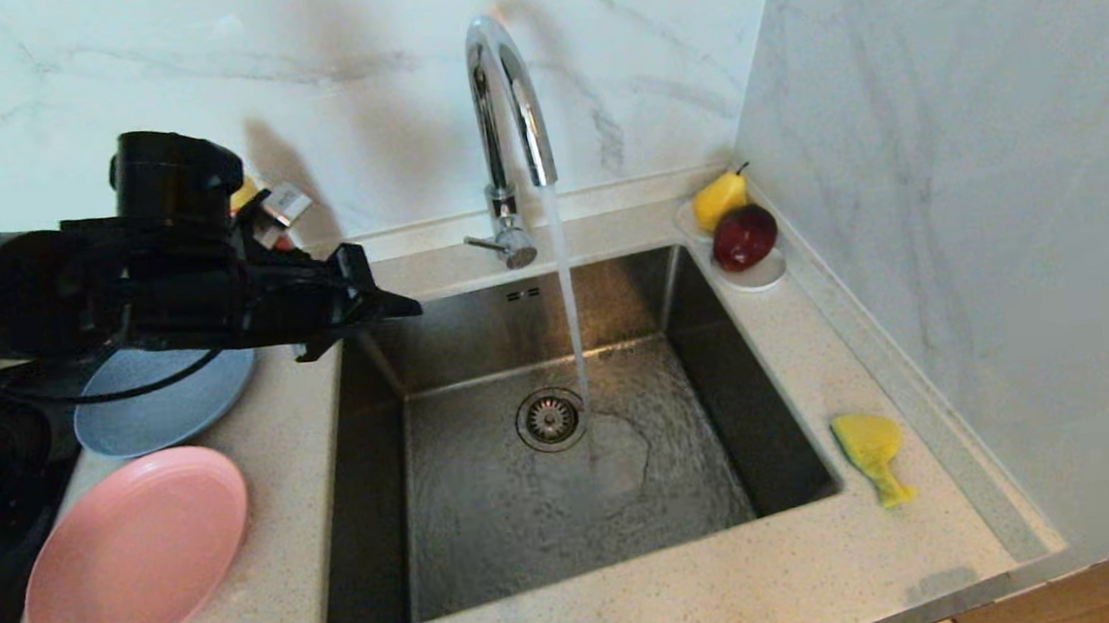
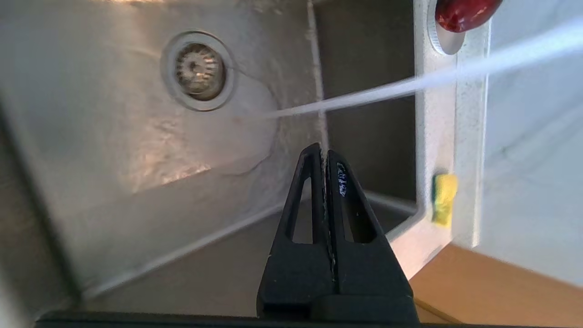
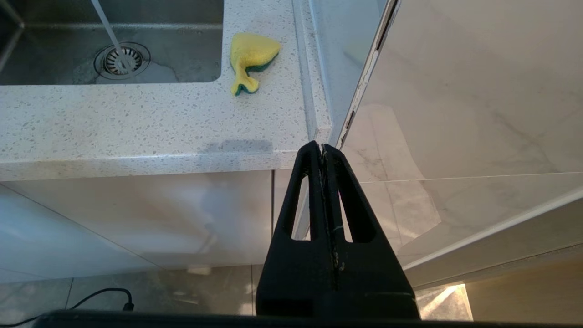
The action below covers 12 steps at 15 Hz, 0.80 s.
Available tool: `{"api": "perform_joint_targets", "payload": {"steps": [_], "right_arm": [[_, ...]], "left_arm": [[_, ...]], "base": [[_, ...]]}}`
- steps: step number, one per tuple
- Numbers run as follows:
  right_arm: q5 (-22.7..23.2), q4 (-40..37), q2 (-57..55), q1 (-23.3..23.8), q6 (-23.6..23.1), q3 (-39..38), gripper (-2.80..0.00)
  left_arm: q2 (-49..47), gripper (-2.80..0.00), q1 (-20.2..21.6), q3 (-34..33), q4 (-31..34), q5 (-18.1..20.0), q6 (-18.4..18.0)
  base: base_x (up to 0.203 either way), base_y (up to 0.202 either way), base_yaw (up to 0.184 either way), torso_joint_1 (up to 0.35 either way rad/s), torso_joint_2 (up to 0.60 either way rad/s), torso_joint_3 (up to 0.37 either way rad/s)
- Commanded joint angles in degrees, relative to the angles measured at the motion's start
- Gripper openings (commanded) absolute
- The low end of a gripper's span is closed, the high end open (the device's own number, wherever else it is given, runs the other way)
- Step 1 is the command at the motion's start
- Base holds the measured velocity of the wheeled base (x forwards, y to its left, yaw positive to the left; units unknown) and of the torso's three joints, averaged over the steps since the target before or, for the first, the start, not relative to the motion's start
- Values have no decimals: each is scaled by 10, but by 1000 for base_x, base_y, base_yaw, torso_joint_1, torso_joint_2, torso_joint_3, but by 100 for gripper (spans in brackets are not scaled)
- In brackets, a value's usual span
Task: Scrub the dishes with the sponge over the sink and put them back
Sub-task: Turn off the faucet
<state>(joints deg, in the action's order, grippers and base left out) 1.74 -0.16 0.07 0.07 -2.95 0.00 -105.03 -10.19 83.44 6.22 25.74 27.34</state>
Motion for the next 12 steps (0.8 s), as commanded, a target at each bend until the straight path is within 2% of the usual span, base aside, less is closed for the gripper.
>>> {"api": "perform_joint_targets", "payload": {"steps": [1, 4, 9, 12], "right_arm": [[0, 0, 0, -1, 0, 0, -280], [0, 0, 0, 0, 0, 0, -280], [0, 1, 0, 0, 0, 0, -280], [0, 0, 0, 0, 0, 0, -280]], "left_arm": [[-71, -280, -7, 47, 1, 16, 10], [-107, -280, -10, 92, 1, 35, 41], [-169, -280, -21, 179, 1, 41, 59], [-220, -280, -22, 261, -3, 36, 111]], "base": [[0, 0, 0, 0, 0, 0], [0, 0, 0, 0, 0, 0], [0, 0, 0, 0, 0, 0], [0, 0, 0, 0, 0, 0]]}}
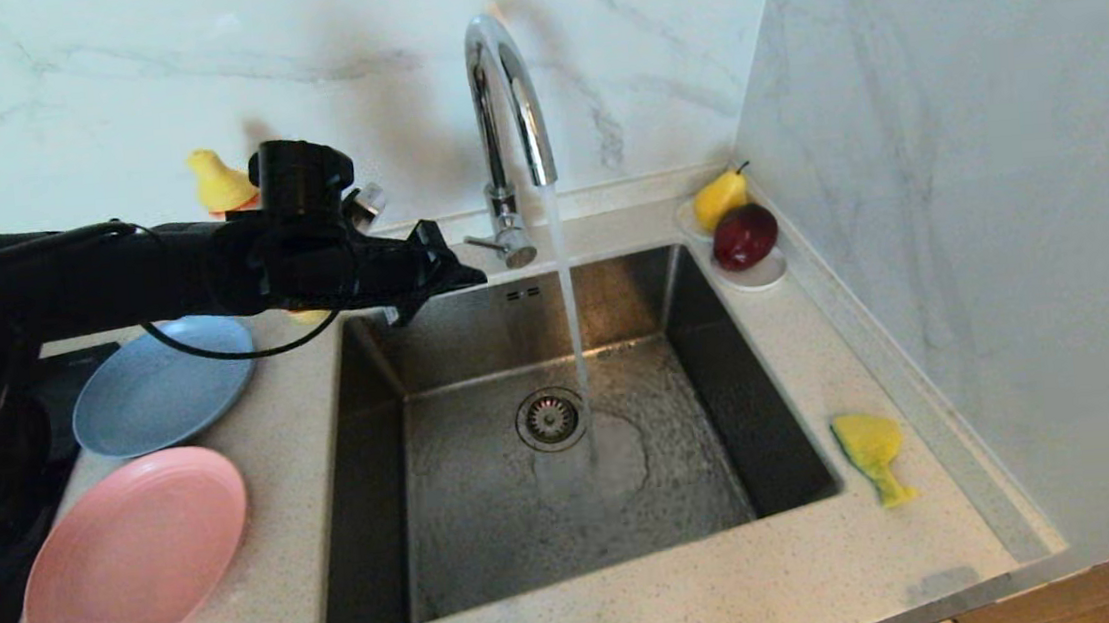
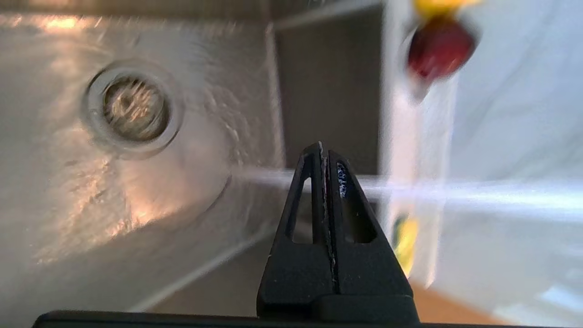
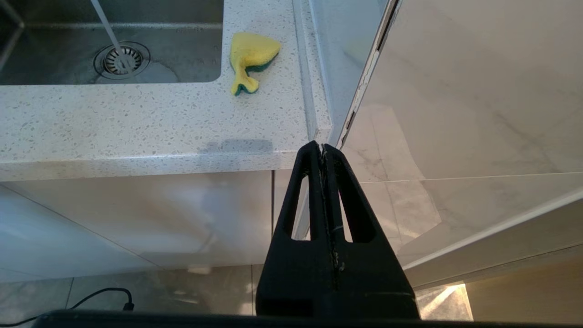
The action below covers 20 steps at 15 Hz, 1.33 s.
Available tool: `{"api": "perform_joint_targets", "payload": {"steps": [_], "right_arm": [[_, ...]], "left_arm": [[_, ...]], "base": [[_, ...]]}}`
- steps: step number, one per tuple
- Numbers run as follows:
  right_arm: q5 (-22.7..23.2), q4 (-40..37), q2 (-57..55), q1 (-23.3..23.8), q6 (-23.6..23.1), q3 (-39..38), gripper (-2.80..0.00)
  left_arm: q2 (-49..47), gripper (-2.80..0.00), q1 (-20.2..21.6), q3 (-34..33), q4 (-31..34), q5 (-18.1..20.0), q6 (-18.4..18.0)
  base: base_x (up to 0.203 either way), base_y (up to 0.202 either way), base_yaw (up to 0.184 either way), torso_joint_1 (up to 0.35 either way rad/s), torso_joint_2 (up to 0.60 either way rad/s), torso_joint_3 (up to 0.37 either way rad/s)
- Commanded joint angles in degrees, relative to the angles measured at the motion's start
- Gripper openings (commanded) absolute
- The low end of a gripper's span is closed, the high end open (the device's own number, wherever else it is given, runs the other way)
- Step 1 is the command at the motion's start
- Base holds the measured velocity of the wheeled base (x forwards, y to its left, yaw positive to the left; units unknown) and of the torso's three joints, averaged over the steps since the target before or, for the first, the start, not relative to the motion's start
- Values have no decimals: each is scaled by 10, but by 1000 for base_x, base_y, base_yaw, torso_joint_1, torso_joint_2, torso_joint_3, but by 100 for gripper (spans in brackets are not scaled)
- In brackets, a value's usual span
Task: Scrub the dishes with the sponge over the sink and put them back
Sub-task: Turn off the faucet
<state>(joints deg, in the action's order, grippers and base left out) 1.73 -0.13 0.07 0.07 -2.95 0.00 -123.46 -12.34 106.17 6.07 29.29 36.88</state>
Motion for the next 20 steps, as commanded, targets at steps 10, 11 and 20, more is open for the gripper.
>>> {"api": "perform_joint_targets", "payload": {"steps": [10, 11, 20], "right_arm": [[0, 0, 0, 0, 0, 0, -280], [0, 0, 0, 0, 0, 0, -280], [0, 0, 0, -1, 0, 0, -280]], "left_arm": [[-82, -280, 0, 38, -162, -17, 53], [-85, -280, 0, 38, -170, -22, 54], [-90, -280, 0, 39, -218, -66, 54]], "base": [[0, 0, 0, 0, 0, 0], [0, 0, 0, 0, 0, 0], [0, 0, 0, 0, 0, 0]]}}
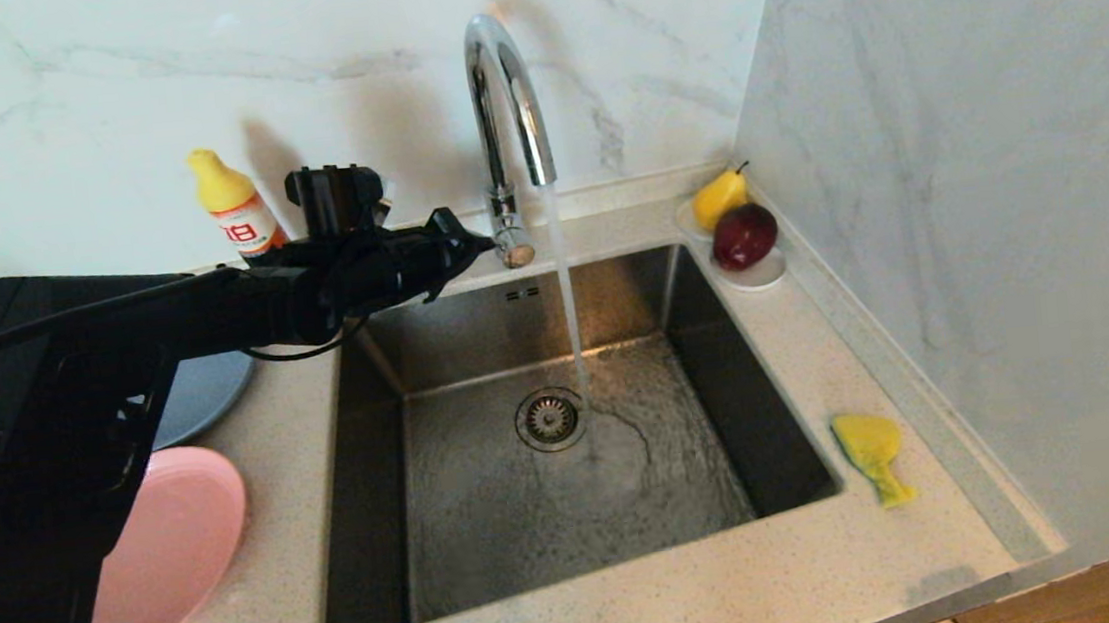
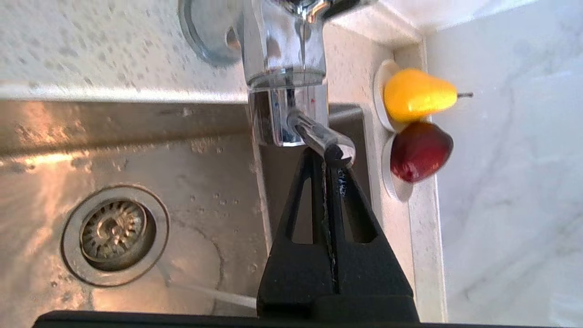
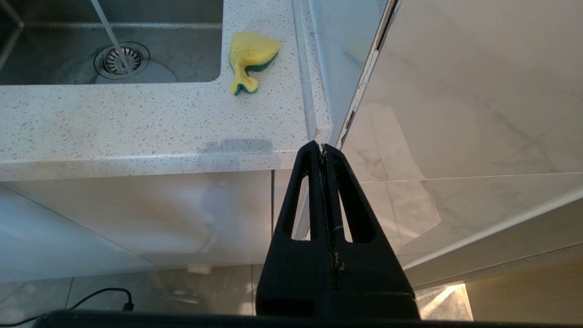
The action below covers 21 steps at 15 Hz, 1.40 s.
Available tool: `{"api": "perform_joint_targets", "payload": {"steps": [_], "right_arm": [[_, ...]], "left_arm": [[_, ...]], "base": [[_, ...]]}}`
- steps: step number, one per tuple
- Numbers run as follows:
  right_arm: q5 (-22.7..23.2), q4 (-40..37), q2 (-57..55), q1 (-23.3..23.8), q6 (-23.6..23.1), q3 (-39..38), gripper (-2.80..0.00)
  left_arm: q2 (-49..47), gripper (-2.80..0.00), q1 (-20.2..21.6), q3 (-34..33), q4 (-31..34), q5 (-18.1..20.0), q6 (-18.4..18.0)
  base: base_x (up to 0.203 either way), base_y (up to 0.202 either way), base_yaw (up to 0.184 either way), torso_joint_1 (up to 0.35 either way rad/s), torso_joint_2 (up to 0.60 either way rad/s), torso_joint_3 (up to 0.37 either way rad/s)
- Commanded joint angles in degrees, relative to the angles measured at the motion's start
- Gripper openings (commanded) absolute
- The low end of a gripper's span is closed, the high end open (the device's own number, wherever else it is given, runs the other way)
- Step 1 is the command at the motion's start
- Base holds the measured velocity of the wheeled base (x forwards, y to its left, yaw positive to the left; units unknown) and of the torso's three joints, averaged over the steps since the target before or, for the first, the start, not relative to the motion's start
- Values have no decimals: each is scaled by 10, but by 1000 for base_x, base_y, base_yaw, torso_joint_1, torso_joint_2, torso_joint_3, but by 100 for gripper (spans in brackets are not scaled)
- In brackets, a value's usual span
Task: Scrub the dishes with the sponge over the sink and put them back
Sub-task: Turn off the faucet
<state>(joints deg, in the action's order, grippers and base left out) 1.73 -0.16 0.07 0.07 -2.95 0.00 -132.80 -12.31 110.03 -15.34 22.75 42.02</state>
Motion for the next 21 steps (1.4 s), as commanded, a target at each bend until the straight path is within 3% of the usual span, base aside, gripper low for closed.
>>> {"api": "perform_joint_targets", "payload": {"steps": [1, 16, 21], "right_arm": [[0, 1, 0, 0, 0, 0, -280], [0, 0, 0, 0, 0, 0, -280], [0, 1, 0, 0, 0, 0, -280]], "left_arm": [[4, -280, 0, 0, -13, -3, 3], [29, -280, 14, -9, -2, -11, 2], [191, -280, 13, -185, 12, -11, -24]], "base": [[0, 0, 0, 0, 0, 0], [0, 0, 0, 0, 0, 0], [0, 0, 0, 0, 0, 0]]}}
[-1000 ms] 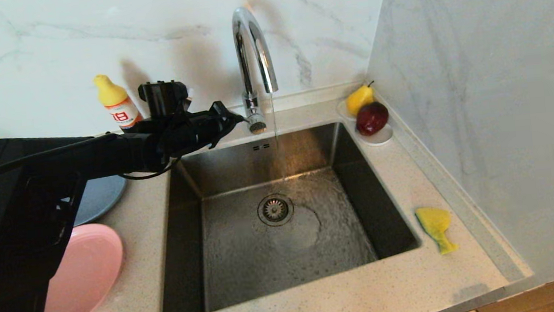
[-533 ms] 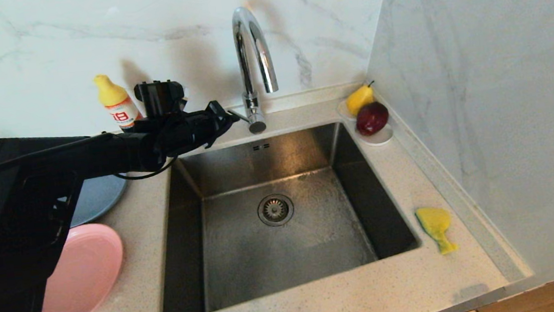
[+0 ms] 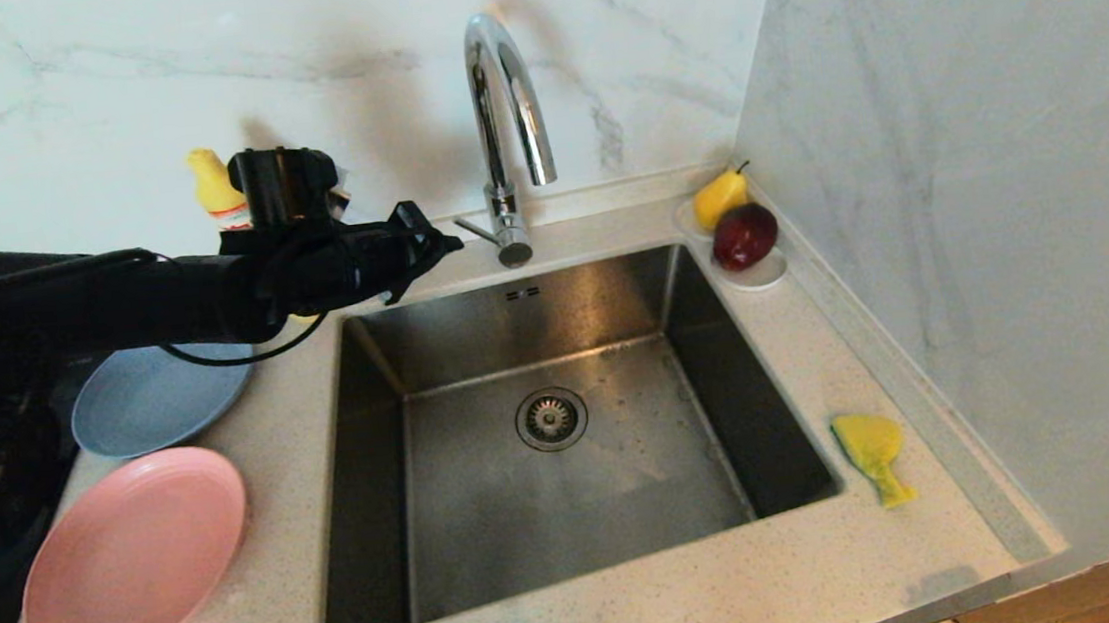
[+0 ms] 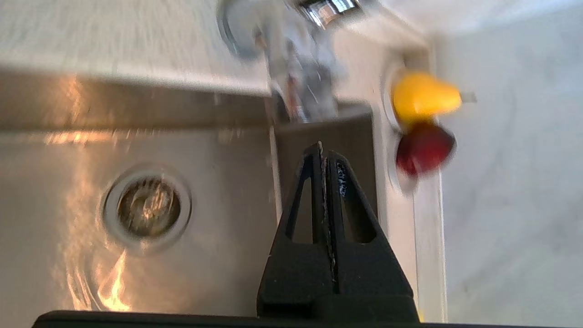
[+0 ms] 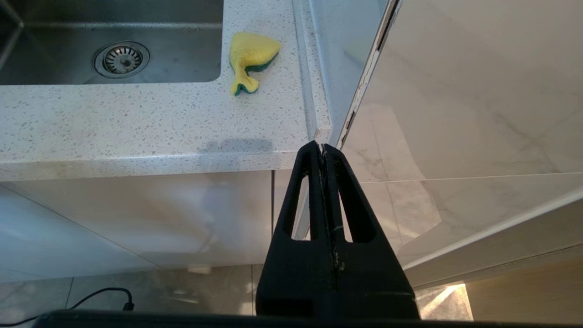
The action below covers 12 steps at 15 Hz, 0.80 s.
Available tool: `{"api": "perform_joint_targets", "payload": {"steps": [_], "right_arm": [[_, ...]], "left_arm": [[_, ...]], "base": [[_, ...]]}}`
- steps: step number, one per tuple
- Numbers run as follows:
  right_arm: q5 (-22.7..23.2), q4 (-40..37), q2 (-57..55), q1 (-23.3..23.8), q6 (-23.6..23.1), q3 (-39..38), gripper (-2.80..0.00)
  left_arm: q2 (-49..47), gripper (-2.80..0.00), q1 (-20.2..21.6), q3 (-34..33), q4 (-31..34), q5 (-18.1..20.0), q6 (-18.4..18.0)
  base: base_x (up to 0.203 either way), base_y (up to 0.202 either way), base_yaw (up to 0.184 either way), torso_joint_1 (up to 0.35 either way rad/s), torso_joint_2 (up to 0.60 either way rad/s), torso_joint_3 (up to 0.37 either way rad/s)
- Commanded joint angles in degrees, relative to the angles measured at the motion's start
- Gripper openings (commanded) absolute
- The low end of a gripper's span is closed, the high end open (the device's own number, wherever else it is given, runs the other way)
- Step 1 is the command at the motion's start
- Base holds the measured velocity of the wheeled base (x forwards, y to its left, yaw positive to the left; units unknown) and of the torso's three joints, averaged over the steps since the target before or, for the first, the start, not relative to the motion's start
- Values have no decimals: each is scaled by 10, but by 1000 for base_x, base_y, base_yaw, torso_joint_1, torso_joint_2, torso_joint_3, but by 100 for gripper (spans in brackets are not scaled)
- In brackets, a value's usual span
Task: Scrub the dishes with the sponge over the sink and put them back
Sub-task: Turn off the faucet, then place the plate on the plate
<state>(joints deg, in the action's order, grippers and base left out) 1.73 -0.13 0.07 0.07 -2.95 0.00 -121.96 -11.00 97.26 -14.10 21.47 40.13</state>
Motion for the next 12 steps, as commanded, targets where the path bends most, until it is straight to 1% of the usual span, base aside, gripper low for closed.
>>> {"api": "perform_joint_targets", "payload": {"steps": [1, 2, 3, 4, 6, 9, 10, 12], "right_arm": [[0, 0, 0, 0, 0, 0, -280], [0, 0, 0, 0, 0, 0, -280], [0, 0, 0, 0, 0, 0, -280], [0, 0, 0, 0, 0, 0, -280], [0, 0, 0, -1, 0, 0, -280], [0, 0, 0, -1, 0, 0, -280], [0, 0, 0, 0, 0, 0, -280], [0, 0, 0, -1, 0, 0, -280]], "left_arm": [[132, -280, 0, -106, 0, 1, -22], [181, -280, 0, -151, 2, -2, -37], [230, -280, 0, -197, 4, -13, -52], [281, -280, 0, -248, 4, -37, -72], [381, -280, 0, -335, 3, -118, -124], [524, -280, 0, -425, 14, -256, -198], [568, -280, 0, -449, 25, -293, -221], [655, -280, 0, -485, 75, -364, -258]], "base": [[0, 0, 0, 0, 0, 0], [0, 0, 0, 0, 0, 0], [0, 0, 0, 0, 0, 0], [0, 0, 0, 0, 0, 0], [0, 0, 0, 0, 0, 0], [0, 0, 0, 0, 0, 0], [0, 0, 0, 0, 0, 0], [0, 0, 0, 0, 0, 0]]}}
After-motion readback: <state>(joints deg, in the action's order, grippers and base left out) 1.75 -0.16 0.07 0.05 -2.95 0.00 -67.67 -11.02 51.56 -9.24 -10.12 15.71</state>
